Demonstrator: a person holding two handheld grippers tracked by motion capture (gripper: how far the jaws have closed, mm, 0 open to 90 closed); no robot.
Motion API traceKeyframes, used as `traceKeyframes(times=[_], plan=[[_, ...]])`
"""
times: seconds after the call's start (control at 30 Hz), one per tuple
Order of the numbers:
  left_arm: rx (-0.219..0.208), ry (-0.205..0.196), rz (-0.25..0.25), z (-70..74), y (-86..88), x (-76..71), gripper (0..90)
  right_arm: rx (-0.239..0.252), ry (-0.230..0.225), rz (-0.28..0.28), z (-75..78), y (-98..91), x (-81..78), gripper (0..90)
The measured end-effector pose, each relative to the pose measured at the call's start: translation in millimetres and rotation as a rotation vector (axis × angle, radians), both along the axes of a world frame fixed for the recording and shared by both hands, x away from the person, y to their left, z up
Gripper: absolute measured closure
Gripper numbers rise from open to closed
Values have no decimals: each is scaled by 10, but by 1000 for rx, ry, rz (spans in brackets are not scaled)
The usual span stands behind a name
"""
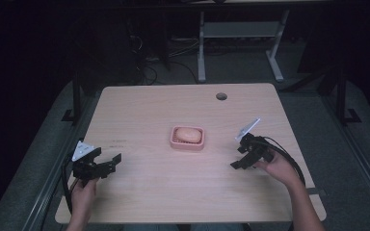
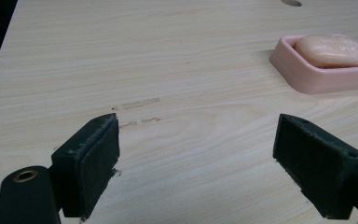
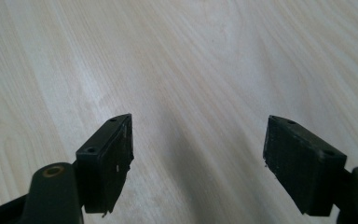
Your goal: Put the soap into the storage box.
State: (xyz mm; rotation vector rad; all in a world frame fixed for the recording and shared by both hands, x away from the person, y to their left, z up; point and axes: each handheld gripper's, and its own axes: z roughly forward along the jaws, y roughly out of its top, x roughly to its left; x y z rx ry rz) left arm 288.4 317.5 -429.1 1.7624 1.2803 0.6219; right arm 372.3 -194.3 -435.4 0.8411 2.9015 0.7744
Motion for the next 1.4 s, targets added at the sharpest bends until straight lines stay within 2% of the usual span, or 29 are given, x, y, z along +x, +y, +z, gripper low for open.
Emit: traceKeyframes(times=[1.03, 1.4], plan=[[-1, 4, -11, -19, -39, 1, 142, 47, 1, -40, -137, -224, -316, 237], [3, 8, -18, -26, -57, 3, 142, 69, -22, -51, -209, -296, -467, 237]])
